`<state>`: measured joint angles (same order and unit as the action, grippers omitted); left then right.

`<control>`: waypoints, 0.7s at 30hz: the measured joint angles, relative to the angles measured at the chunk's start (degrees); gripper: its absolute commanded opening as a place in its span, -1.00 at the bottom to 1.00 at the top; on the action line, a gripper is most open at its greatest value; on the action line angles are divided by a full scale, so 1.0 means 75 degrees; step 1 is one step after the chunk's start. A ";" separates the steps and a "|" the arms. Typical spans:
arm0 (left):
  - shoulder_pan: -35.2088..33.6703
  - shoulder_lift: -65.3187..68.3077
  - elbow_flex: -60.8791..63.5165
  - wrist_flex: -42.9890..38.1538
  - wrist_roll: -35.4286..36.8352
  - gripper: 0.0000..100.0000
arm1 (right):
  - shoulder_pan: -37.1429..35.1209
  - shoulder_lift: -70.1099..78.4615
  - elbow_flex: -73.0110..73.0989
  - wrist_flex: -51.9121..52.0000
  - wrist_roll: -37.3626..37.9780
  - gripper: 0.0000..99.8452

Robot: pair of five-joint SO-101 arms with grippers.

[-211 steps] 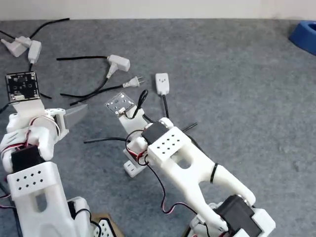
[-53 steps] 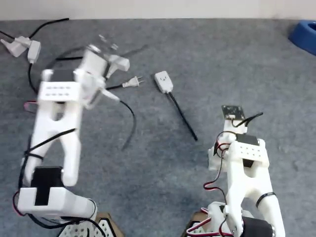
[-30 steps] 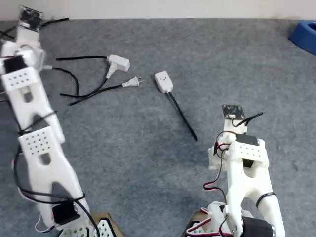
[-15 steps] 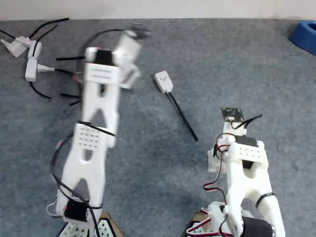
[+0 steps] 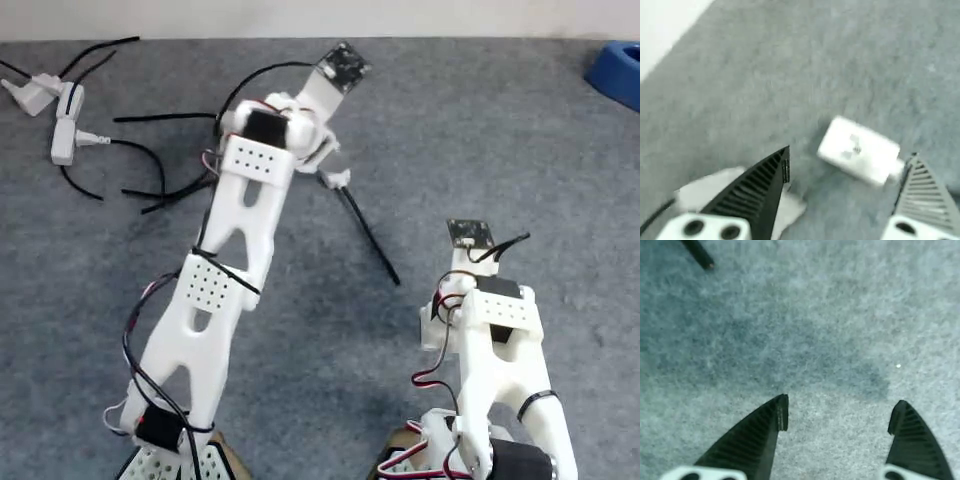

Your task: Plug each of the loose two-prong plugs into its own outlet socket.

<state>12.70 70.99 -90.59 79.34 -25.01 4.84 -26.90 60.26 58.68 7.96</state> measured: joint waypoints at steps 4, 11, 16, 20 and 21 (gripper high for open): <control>0.0434 0.0352 0.0949 -0.0973 0.0129 -0.32 | 0.0000 0.0000 0.0000 0.0000 0.0000 -0.38; 0.0832 0.0621 0.1348 -0.1360 -0.0387 -0.32 | 0.0000 0.0000 0.0000 0.0000 0.0000 -0.38; 0.0399 0.0610 0.1254 -0.0633 -0.0445 -0.32 | 0.0000 0.0000 0.0000 0.0000 0.0000 -0.38; -0.0246 0.0621 0.0645 0.0469 -0.0445 -0.32 | 0.0000 0.0000 0.0000 0.0000 0.0000 -0.38; -0.0410 0.0633 0.0445 0.0797 -0.0434 -0.32 | 0.0000 0.0000 0.0000 0.0000 0.0000 -0.38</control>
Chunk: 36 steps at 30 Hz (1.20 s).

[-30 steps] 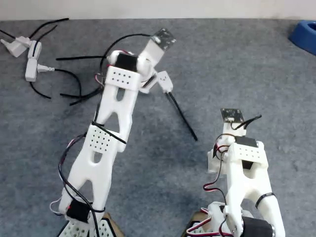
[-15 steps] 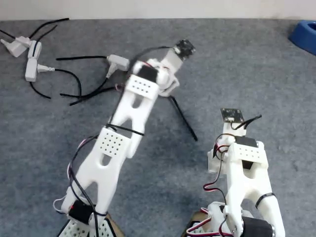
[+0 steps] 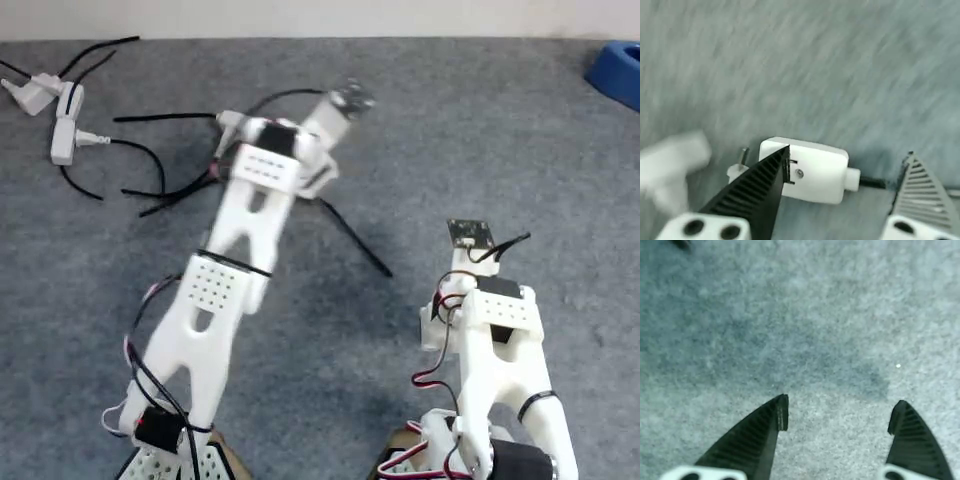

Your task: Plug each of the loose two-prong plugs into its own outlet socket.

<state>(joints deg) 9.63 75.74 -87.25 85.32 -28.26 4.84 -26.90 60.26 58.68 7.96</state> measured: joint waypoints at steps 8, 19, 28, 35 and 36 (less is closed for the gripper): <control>-0.1325 0.0023 -0.0762 0.2040 -0.0047 -0.32 | 0.0000 0.0000 0.0000 0.0000 0.0000 -0.38; -0.2028 -0.0129 -0.0211 0.2145 0.0070 -0.32 | 0.0000 0.0000 -0.0188 0.0012 0.0000 -0.38; -0.1067 -0.1184 -0.0750 0.1934 -0.0129 -0.32 | -0.0527 0.0000 -0.0211 0.0012 0.0000 -0.38; -0.0117 -0.1125 0.0539 0.0914 -0.0399 -0.32 | -0.0586 0.0000 -0.0176 0.0012 0.0000 -0.38; -0.0094 -0.1008 0.0785 0.0703 -0.0399 -0.32 | -0.0586 0.0000 -0.0164 0.0012 0.0000 -0.38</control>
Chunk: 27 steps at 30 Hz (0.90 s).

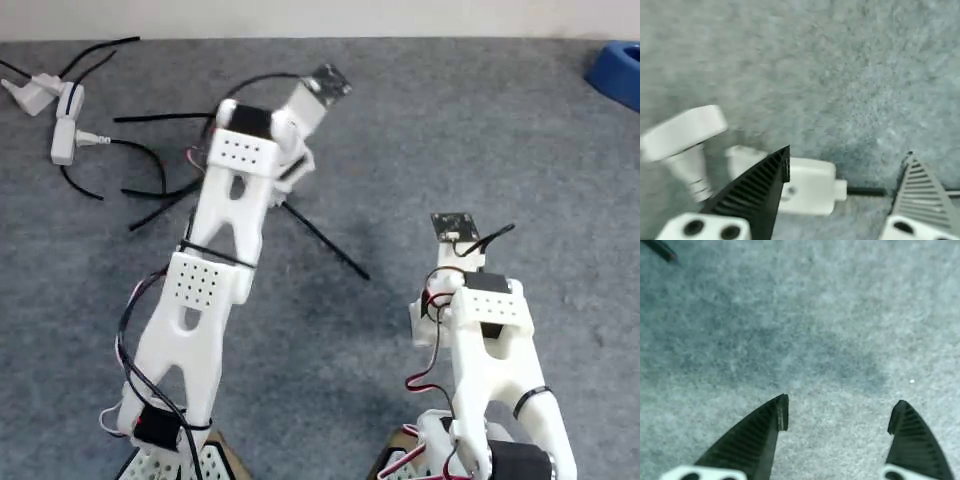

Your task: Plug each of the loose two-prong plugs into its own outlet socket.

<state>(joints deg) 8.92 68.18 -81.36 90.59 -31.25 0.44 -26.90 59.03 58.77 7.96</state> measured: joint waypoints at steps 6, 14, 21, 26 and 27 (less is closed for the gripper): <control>-0.0047 0.0586 0.0445 0.0070 -0.0117 -0.32 | 0.0000 0.0000 0.0000 0.0000 0.0000 -0.38; -0.0152 0.0152 0.1090 0.1325 -0.0914 -0.41 | 0.0000 0.0000 0.0000 0.0000 0.0000 -0.38; -0.0504 -0.1852 0.4314 0.1418 -0.0961 -0.41 | 0.0000 0.0000 0.0000 0.0000 0.0000 -0.38; -0.0762 -0.3974 0.5990 0.1395 -0.1020 -0.41 | -0.0047 0.0000 0.0000 0.0000 0.0000 -0.38; -0.0809 -0.4384 0.6037 0.1289 -0.1020 -0.41 | -0.0105 0.0000 0.0000 0.0047 0.0000 -0.38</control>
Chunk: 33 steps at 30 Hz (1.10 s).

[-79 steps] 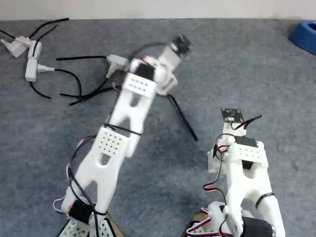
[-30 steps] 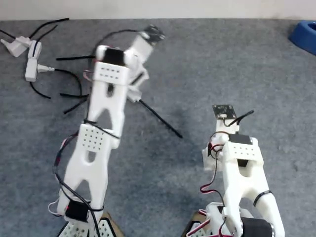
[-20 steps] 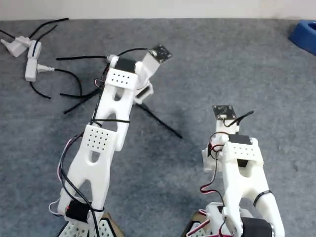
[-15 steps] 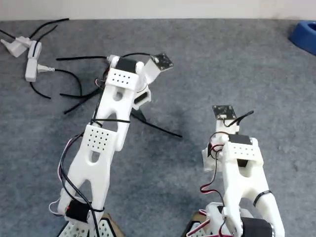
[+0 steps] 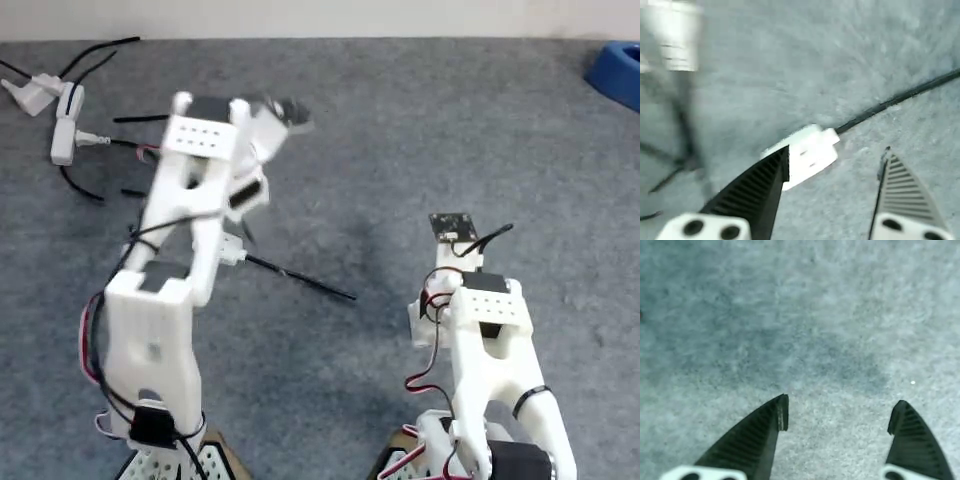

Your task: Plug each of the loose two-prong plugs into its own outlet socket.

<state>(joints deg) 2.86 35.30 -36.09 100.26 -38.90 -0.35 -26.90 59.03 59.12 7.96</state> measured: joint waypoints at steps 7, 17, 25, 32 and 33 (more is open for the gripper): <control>-0.0375 -0.1207 0.0176 0.0070 -0.0012 -0.41 | -0.0246 0.0000 0.0000 0.0328 0.0000 -0.38; -0.1582 0.0047 -0.0129 -0.0586 -0.2297 -0.31 | -0.0340 0.0000 0.0000 0.0680 0.0000 -0.38; -0.1700 0.0105 -0.0797 -0.0305 -0.5251 -0.30 | -0.0352 0.0000 0.0000 0.0750 0.0000 -0.38; -0.0809 0.0105 0.0457 -0.0445 -0.5415 -0.30 | -0.0352 0.0000 0.0000 0.0750 0.0000 -0.38; -0.0680 0.0105 0.0703 -0.0656 -0.5415 -0.30 | -0.0352 0.0000 0.0000 0.0750 0.0000 -0.38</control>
<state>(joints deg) -2.24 36.09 -30.81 95.34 -79.52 -2.99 -26.90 59.03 64.75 7.96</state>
